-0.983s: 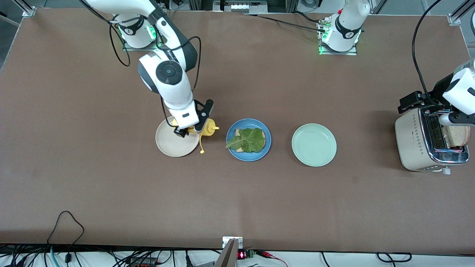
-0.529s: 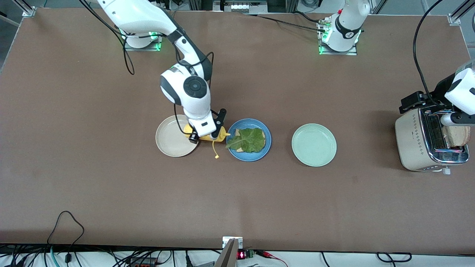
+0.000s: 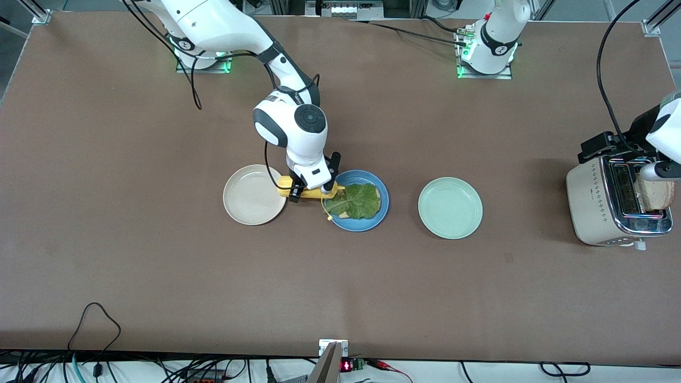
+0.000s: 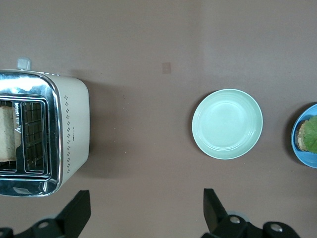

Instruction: Make sandwich in blue plate with both arms

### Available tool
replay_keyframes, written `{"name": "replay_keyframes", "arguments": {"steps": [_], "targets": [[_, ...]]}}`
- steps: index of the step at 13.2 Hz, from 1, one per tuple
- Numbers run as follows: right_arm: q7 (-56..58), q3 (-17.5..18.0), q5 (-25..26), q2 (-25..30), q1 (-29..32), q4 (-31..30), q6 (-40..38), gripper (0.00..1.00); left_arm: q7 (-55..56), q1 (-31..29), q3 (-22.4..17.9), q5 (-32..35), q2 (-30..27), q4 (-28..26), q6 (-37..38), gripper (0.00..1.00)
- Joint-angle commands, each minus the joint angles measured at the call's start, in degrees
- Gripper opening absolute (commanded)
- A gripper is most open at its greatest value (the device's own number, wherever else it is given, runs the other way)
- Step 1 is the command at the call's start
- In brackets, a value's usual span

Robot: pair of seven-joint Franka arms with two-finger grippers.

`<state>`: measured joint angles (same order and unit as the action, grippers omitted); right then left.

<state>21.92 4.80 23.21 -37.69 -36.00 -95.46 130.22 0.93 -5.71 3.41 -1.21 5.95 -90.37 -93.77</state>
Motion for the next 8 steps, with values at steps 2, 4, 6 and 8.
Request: {"name": "replay_keyframes", "arguments": {"steps": [2, 4, 6, 8], "targets": [[0.22, -0.41, 0.35, 2.87, 2.67, 1.24, -1.28, 0.00, -0.84, -0.18, -0.41, -0.72, 0.55, 1.50, -1.06, 1.00], [4.32, 0.29, -1.92, 6.39, 6.88, 0.46, -2.16, 0.00, -1.11, -1.49, -0.59, -0.19, 3.53, 4.48, -1.06, 1.00], [14.85, 0.29, -9.90, 9.99, 11.36, 0.36, -4.79, 0.00, -4.87, -4.56, -0.68, -0.37, 7.22, 6.16, -1.15, 1.00], [26.62, 0.38, -17.80, 14.03, 17.51, -0.95, -6.81, 0.00, -9.34, -9.03, -0.68, -0.54, 10.55, 7.21, -1.32, 1.00]]}}
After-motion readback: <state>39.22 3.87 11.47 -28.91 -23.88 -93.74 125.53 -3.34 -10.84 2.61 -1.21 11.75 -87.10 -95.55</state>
